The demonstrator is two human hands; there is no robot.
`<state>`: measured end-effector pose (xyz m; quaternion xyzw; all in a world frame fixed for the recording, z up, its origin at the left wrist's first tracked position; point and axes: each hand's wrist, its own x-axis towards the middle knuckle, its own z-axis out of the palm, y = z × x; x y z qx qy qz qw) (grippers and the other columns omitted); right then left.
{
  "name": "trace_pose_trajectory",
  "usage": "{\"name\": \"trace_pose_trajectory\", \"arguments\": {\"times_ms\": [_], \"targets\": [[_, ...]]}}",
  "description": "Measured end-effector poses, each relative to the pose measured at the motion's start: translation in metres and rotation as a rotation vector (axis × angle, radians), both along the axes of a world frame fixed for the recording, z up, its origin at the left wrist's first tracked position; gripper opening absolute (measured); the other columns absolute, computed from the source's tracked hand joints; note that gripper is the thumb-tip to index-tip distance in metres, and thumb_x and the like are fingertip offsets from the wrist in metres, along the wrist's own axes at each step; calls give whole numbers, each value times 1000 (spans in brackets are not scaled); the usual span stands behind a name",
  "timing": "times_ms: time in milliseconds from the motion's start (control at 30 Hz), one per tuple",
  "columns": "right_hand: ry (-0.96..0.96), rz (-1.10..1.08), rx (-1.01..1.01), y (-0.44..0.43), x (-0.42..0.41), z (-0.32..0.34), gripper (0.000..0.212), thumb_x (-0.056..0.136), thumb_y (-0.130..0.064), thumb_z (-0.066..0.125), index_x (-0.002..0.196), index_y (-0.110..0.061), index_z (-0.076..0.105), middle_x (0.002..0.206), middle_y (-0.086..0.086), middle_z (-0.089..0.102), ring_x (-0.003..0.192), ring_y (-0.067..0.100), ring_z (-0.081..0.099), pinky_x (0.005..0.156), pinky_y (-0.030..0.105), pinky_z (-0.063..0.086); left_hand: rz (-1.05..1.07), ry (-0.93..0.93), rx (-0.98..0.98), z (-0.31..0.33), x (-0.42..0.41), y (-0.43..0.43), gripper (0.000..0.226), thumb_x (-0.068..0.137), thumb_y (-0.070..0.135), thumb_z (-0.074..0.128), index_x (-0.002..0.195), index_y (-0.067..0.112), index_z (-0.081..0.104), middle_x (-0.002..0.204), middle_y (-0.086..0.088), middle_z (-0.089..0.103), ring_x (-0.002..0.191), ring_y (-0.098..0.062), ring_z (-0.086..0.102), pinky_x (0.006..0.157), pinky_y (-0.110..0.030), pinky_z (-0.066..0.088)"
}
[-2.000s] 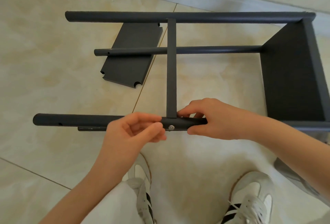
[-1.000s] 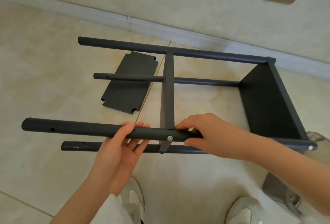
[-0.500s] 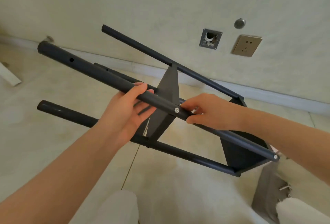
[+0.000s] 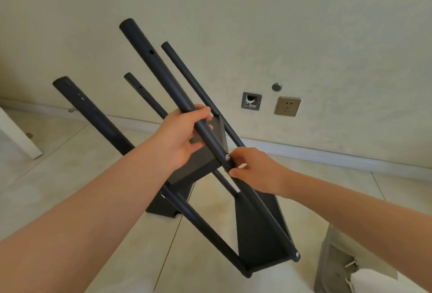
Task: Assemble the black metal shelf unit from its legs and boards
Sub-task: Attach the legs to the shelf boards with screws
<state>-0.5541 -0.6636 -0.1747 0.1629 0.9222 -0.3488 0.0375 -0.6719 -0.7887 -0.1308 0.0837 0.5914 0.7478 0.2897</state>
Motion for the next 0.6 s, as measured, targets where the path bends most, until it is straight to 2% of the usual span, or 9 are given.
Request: {"name": "trace_pose_trajectory", "arguments": {"times_ms": [133, 233, 300, 500, 600], "targets": [[-18, -60, -94, -6, 21, 8, 25, 97, -19, 58, 121, -12, 56, 116, 7, 66, 99, 23, 67, 90, 37, 57, -54, 48, -50, 22, 27, 10, 7, 95, 12, 66, 93, 18, 63, 77, -1, 61, 88, -21, 66, 84, -39, 55], [-55, -71, -207, -8, 38, 10, 44, 95, -22, 62, 134, -23, 42, 120, -6, 62, 101, 17, 65, 85, 29, 58, -47, 49, -94, 27, 44, 8, 13, 94, 7, 65, 89, 17, 61, 72, -3, 56, 77, -20, 61, 87, -40, 53], [-48, -95, -183, -2, 48, 11, 50, 94, -25, 64, 137, -28, 39, 121, -8, 63, 104, 15, 64, 90, 30, 56, -13, 61, -121, 25, 51, 3, 14, 94, 5, 65, 89, 17, 61, 72, -4, 54, 74, -20, 58, 83, -37, 53], [-22, -291, -203, 26, 76, 14, 43, 95, -25, 64, 133, -23, 44, 119, 0, 62, 103, 17, 61, 96, 37, 52, 20, 199, -231, 10, 66, -20, 8, 94, 17, 69, 98, 16, 62, 63, 0, 54, 65, -17, 56, 76, -34, 54], [-15, -390, -188, 45, 86, 13, 43, 97, -28, 60, 136, -17, 44, 123, 5, 59, 108, 23, 59, 102, 43, 49, 64, 279, -297, 4, 71, -25, 13, 93, 27, 69, 91, 16, 63, 58, 2, 53, 57, -13, 53, 69, -29, 51]]}}
